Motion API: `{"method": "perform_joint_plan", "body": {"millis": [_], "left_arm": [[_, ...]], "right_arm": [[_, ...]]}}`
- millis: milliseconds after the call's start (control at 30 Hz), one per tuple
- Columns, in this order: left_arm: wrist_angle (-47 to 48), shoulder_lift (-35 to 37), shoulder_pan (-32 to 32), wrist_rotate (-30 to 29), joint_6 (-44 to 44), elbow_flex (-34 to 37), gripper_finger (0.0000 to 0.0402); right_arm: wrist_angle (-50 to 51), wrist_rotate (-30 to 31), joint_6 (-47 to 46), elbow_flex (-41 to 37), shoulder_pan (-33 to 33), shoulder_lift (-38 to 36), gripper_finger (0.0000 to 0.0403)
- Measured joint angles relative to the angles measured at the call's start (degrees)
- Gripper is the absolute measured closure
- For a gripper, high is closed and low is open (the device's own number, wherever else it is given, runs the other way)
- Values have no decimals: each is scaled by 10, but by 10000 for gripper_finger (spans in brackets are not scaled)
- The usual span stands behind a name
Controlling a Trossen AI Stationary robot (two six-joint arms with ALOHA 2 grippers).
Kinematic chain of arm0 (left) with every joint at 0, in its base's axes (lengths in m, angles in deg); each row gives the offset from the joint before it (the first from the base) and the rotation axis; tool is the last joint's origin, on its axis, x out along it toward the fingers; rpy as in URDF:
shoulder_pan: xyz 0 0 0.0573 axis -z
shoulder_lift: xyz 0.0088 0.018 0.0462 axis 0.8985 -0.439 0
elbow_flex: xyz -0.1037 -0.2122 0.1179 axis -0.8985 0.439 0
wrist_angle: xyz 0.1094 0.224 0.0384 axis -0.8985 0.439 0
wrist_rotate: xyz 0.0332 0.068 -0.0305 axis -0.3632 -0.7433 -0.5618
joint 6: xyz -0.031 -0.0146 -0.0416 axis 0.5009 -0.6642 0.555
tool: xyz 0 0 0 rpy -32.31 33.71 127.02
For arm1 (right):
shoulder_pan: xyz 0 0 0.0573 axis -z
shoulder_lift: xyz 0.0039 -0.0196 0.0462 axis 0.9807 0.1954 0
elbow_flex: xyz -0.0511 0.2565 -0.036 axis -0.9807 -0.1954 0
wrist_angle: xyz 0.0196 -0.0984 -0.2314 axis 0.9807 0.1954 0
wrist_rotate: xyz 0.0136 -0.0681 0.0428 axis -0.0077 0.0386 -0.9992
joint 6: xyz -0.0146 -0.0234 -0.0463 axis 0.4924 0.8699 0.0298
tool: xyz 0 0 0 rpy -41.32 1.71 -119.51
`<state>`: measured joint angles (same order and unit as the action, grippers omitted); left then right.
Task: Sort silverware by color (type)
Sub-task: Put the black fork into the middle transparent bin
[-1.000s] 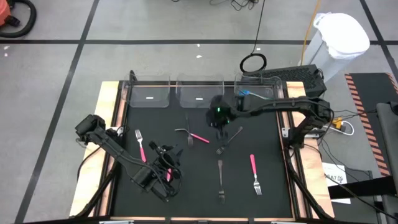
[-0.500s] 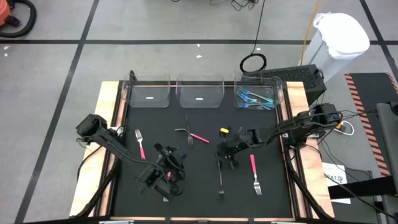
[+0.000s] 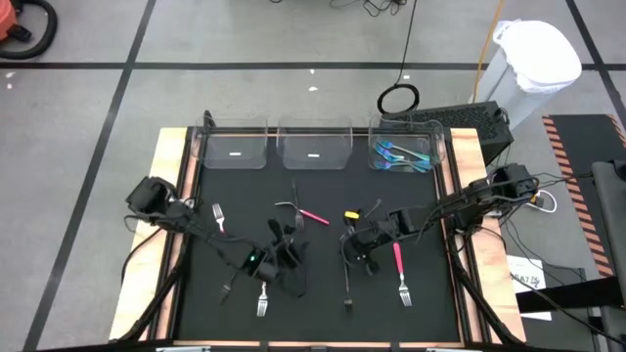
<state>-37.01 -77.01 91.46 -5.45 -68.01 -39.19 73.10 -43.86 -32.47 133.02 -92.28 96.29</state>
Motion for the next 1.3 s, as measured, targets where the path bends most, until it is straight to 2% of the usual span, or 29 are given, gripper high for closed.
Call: {"method": "perform_joint_plan", "body": {"millis": [167, 400, 733, 1033, 1167, 1300], "left_arm": [[-13, -2, -23, 41, 30, 41, 162], [-93, -2, -48, 99, -3, 77, 186], [-98, -54, -82, 94, -6, 80, 192], [-101, -70, -85, 26, -2, 80, 194], [-100, -70, -89, 29, -1, 80, 220], [-100, -70, -99, 60, -1, 80, 269]], "right_arm": [[24, -1, 10, 1, -9, 0, 403], [36, 0, 6, 1, -8, 0, 397], [38, 0, -7, 1, -8, 0, 397], [47, -1, -13, 1, -8, 0, 397], [48, -1, -13, 1, -8, 0, 396], [48, -1, -13, 1, -8, 0, 396]]}}
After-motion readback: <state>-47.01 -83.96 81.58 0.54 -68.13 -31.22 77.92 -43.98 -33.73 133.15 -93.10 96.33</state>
